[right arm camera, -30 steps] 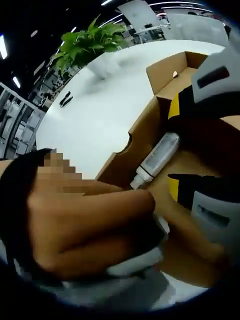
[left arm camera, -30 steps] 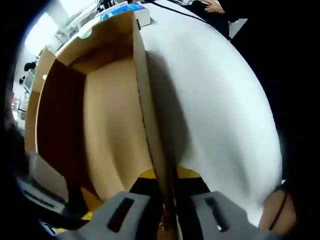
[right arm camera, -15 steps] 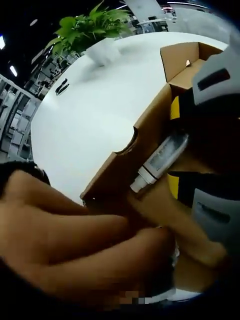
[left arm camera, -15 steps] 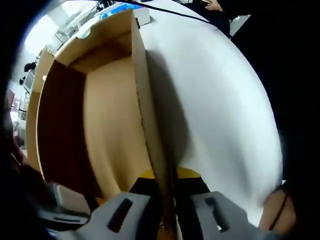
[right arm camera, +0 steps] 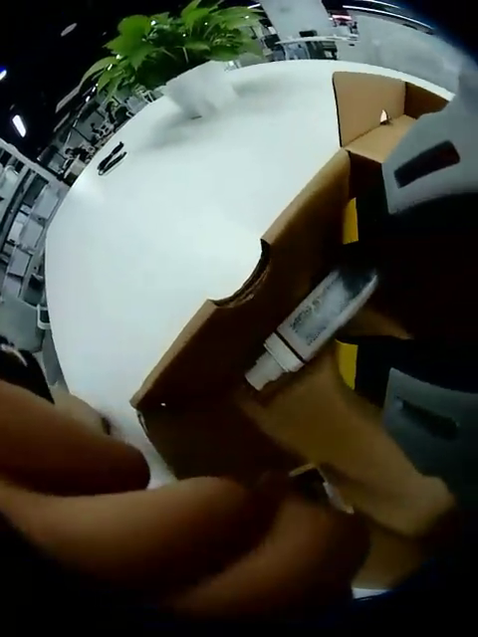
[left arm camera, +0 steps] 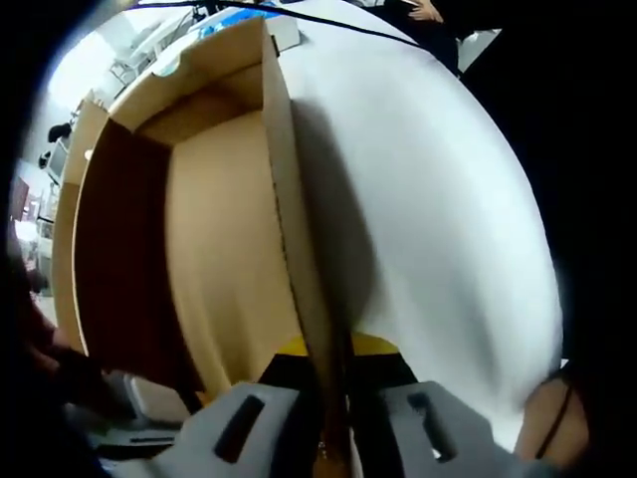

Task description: Operate the shoe box by opening the lid, removing the specified soft item, and placing it in the target area until the item is outside and the box remains undamaged.

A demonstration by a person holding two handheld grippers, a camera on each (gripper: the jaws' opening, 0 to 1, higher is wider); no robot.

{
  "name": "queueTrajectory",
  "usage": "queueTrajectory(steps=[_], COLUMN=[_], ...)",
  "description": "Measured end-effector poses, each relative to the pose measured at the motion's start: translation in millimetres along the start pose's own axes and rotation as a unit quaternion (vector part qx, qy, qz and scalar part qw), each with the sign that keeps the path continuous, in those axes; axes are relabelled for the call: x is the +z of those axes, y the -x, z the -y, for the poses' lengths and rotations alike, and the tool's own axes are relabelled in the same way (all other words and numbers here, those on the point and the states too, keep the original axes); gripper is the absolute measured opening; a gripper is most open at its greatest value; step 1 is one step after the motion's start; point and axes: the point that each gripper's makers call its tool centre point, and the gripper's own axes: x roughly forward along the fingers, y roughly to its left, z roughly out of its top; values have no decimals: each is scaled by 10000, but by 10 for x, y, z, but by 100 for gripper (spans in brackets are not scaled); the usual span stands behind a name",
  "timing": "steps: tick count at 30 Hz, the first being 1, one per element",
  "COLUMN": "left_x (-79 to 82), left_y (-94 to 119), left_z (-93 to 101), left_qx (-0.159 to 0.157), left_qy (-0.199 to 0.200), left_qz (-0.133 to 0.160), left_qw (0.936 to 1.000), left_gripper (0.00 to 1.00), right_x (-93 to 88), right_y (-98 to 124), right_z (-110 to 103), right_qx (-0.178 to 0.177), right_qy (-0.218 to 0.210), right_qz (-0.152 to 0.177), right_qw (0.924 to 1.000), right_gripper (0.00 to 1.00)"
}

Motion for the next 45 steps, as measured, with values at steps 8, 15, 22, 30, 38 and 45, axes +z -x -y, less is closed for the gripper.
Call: queueTrajectory(steps=[8, 15, 22, 30, 38, 45], left_x=[-8, -14, -19, -24, -23, -22], left_y=[1, -1, -4, -6, -8, -9], left_z=[-1, -1, -5, 1, 8, 16], left_qx=[14, 14, 21, 31, 29, 16], left_qy=[-8, -21, -38, -40, -20, 0], left_qz=[-7, -23, -39, -64, -48, -25], left_qw=[10000, 10000, 10000, 10000, 10000, 10000], left_gripper=[5, 5, 5, 5, 5, 5], right_x=[-65, -140, -254, -407, -643, -829], right_y=[0, 46, 124, 219, 288, 393], right_z=[-35, -84, -180, -290, -375, -477], right_qx=[52, 17, -18, -12, -207, -588], right_qy=[-76, -397, -640, -1039, -1529, -2213], right_qz=[-18, -12, -84, -245, -399, -421], right_qw=[10000, 9992, 9979, 9943, 9872, 9725], right_gripper=[30, 29, 25, 22, 20, 20])
